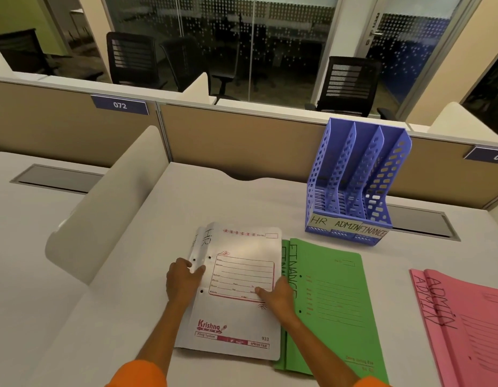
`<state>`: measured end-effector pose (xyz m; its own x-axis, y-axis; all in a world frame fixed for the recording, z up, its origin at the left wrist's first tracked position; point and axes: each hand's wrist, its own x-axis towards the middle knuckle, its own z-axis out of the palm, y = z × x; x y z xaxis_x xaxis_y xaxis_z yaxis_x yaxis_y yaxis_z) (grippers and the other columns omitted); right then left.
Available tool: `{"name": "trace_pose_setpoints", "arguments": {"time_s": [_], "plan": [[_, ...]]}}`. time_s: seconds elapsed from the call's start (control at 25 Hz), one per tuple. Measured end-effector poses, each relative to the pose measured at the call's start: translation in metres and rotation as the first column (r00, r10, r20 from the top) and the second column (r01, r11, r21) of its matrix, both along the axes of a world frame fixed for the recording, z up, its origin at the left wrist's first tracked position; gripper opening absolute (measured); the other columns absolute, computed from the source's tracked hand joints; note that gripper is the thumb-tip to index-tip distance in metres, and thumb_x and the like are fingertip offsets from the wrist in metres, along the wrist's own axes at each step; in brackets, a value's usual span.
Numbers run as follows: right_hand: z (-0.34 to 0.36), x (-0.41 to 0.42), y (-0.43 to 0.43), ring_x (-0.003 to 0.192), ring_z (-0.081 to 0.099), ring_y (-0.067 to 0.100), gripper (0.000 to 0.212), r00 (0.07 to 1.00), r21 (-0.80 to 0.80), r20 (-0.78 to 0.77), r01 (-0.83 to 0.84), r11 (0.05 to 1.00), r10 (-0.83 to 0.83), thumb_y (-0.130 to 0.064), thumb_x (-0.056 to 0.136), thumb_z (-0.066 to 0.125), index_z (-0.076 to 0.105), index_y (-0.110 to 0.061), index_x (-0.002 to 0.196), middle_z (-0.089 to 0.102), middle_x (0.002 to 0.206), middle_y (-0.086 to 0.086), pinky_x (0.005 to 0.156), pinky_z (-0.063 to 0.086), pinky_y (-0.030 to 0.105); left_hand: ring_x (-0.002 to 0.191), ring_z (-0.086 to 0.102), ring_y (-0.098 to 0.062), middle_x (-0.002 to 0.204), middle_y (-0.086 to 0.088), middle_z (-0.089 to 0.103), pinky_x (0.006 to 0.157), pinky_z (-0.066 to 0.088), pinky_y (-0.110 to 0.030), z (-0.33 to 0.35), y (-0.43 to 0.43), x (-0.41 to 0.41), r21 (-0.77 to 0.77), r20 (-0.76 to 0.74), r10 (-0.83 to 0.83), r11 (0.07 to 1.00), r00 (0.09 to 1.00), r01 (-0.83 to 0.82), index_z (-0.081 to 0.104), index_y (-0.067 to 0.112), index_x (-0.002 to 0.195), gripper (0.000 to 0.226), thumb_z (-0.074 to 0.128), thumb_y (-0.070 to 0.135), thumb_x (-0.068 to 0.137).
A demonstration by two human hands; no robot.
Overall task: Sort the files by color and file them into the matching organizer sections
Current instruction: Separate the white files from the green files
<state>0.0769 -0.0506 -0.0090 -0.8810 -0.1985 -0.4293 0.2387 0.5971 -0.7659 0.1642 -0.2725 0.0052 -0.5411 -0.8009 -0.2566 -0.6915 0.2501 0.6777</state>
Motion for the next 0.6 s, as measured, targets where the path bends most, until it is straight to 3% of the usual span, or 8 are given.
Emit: {"name": "trace_pose_setpoints", "arguments": {"time_s": [0.16,0.28,0.44,0.6], "plan": [[0.004,0.003,0.000,0.120,0.055,0.029,0.071,0.999,-0.013,-0.028,-0.029,0.999,0.029,-0.013,0.074,0.083,0.041,-0.001,0.130,0.056,0.129,0.013,0.103,0.048,0.039,0.091,0.064,-0.028,0.107,-0.016,0.065,0.070,0.052,-0.035,-0.002,0.000,-0.004,0.071,0.097,-0.039,0.997,0.994,0.032,0.056,0.000,0.110,0.059,0.075,0.046,0.079],[0.004,0.006,-0.001,0.115,0.059,0.029,0.058,0.995,0.011,-0.052,-0.084,0.996,0.085,-0.013,0.073,0.083,0.054,-0.005,0.122,0.061,0.122,0.012,0.098,0.052,0.039,0.099,0.065,-0.036,0.109,-0.020,0.064,0.084,0.057,-0.046,-0.002,0.000,-0.007,0.084,0.195,-0.077,0.995,0.978,0.061,0.056,-0.002,0.112,0.067,0.077,0.050,0.075],[0.006,0.007,-0.003,0.106,0.053,0.022,0.044,0.988,0.145,-0.055,-0.138,0.980,0.147,-0.019,0.076,0.081,0.058,-0.004,0.110,0.054,0.118,0.010,0.095,0.050,0.030,0.107,0.062,-0.038,0.115,-0.020,0.062,0.093,0.053,-0.051,0.002,-0.002,-0.011,0.095,0.282,-0.090,0.993,0.955,0.065,0.055,0.001,0.117,0.071,0.084,0.046,0.070],[0.003,0.012,-0.004,0.113,0.047,0.021,0.049,0.946,0.321,-0.185,-0.199,0.926,0.268,-0.018,0.083,0.073,0.048,-0.004,0.123,0.046,0.124,0.010,0.098,0.043,0.023,0.110,0.061,-0.037,0.117,-0.019,0.061,0.096,0.050,-0.053,0.002,0.000,-0.013,0.099,0.313,-0.068,0.994,0.947,0.039,0.056,0.004,0.118,0.072,0.086,0.044,0.066]]}}
